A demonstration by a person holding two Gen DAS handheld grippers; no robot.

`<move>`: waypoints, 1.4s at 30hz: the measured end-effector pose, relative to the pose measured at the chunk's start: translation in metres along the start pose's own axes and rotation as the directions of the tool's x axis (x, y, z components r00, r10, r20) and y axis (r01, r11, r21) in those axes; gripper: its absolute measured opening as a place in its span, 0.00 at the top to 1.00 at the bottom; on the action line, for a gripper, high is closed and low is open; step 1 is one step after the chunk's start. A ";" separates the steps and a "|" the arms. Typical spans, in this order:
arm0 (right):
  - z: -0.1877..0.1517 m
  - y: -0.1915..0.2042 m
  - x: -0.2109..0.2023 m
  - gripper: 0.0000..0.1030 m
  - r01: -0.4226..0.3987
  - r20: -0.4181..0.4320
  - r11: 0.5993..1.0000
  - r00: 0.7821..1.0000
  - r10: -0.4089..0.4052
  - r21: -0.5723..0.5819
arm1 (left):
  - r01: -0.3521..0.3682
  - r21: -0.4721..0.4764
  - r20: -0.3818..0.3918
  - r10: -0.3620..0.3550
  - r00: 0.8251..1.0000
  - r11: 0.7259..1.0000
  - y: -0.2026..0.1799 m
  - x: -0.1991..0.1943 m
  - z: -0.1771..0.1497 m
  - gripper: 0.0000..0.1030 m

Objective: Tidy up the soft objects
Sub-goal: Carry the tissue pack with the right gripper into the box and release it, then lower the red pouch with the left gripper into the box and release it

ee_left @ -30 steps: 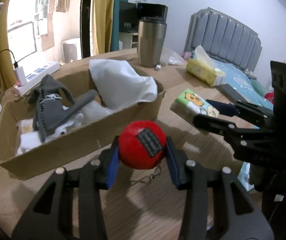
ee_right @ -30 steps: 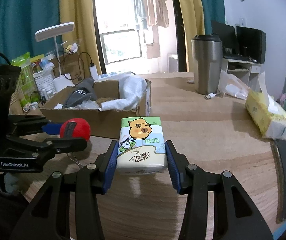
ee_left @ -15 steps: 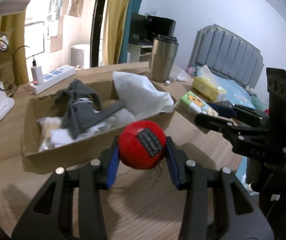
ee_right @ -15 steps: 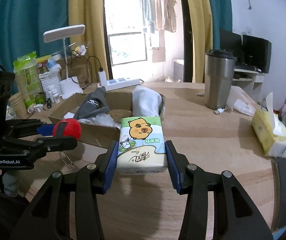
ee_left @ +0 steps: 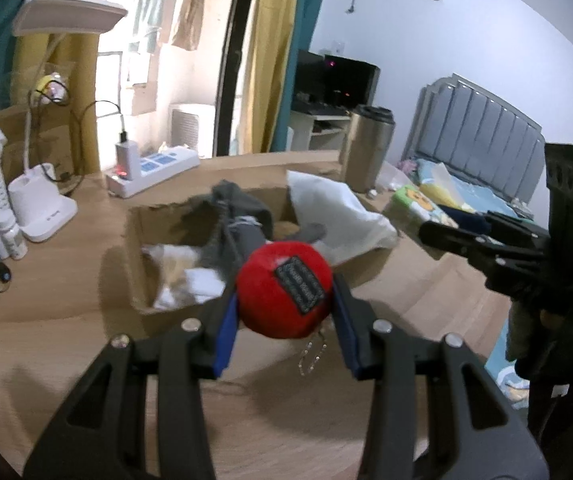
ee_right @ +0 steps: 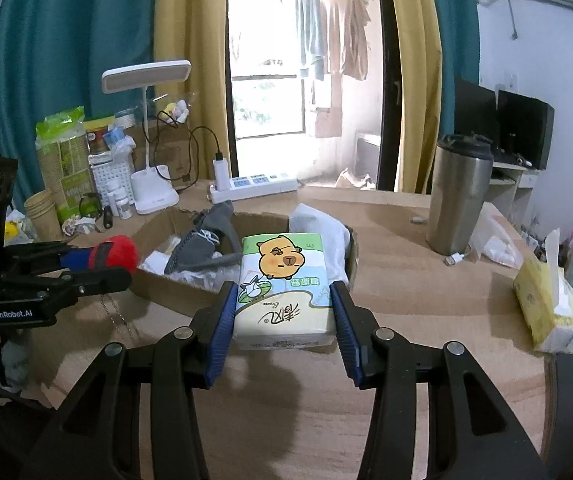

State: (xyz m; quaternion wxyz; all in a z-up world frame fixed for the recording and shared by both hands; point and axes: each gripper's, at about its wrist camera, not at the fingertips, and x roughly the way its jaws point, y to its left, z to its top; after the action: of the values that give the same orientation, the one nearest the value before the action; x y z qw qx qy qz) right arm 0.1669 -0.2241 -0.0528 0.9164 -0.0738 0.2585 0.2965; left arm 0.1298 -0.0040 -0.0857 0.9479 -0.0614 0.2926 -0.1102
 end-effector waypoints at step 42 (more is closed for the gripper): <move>-0.006 -0.032 0.072 0.41 0.113 -0.059 0.989 0.992 -0.108 0.092 | -0.010 -0.009 0.023 0.010 1.000 1.000 0.002 0.018 0.019 0.57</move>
State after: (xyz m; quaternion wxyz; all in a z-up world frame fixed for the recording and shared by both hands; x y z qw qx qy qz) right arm 0.2321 -0.2153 -0.0957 0.9266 -0.0523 0.2925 0.2304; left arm 0.1556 -0.0059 -0.0806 0.9515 -0.0656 0.2823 -0.1033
